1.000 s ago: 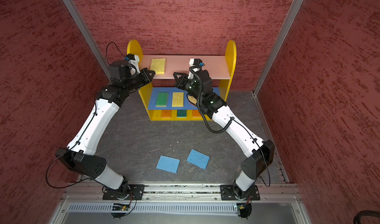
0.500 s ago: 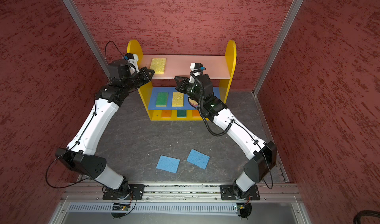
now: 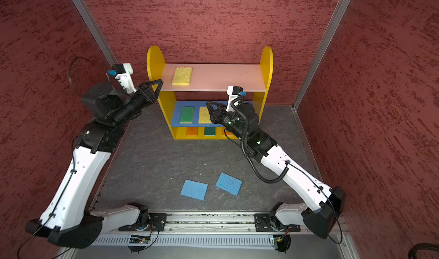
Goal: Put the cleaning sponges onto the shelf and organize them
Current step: 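Lower both arms away from the shelf toward the light-blue table sponges, then grasp the light-blue sponge nearer the left gripper with the right gripper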
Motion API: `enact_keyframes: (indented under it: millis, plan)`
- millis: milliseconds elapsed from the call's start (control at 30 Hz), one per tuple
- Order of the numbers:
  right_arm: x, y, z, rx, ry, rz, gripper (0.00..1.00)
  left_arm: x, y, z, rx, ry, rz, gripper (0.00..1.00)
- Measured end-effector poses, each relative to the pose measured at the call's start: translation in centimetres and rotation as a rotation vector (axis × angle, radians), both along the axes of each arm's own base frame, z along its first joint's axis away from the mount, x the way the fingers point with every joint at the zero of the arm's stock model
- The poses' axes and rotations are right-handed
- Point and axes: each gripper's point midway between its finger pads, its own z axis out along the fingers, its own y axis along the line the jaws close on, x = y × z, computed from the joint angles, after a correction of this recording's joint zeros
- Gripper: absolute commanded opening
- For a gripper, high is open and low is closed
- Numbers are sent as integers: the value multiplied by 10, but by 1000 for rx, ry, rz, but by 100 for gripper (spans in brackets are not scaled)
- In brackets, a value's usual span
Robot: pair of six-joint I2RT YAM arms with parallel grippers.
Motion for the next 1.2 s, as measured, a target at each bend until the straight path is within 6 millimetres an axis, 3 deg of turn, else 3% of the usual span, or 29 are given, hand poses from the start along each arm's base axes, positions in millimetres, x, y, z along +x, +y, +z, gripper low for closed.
enact_keyframes:
  millis: [100,167,300,433,533,567,600,733,900,1000,1200]
  plan:
    - [-6,-10,-24,-30,33,-36,17,-29,11,-11,-26,-13,13,21]
    - [-6,-16,-44,-77,69,-70,17,-40,16,-28,-37,6,21,25]
    - [-5,-27,-94,-216,150,-131,17,-45,22,-92,-5,135,48,35]
    - [-20,-33,-153,-365,228,-138,23,-51,33,-150,54,290,91,51]
    - [-39,-28,-192,-504,262,-105,27,-69,49,-174,73,348,141,74]
    - [-47,-23,-204,-557,264,-85,31,-77,54,-178,70,351,156,97]
    - [-56,-17,-215,-609,260,-58,39,-86,59,-183,65,351,169,99]
    - [-89,11,-260,-782,241,72,52,-112,71,-201,37,347,199,99]
    - [-127,31,-330,-965,273,234,58,-118,76,-222,52,406,223,100]
    - [-137,41,-354,-1007,293,298,59,-119,76,-226,57,424,223,100]
    - [-151,56,-384,-1027,336,395,60,-113,77,-248,73,473,236,100]
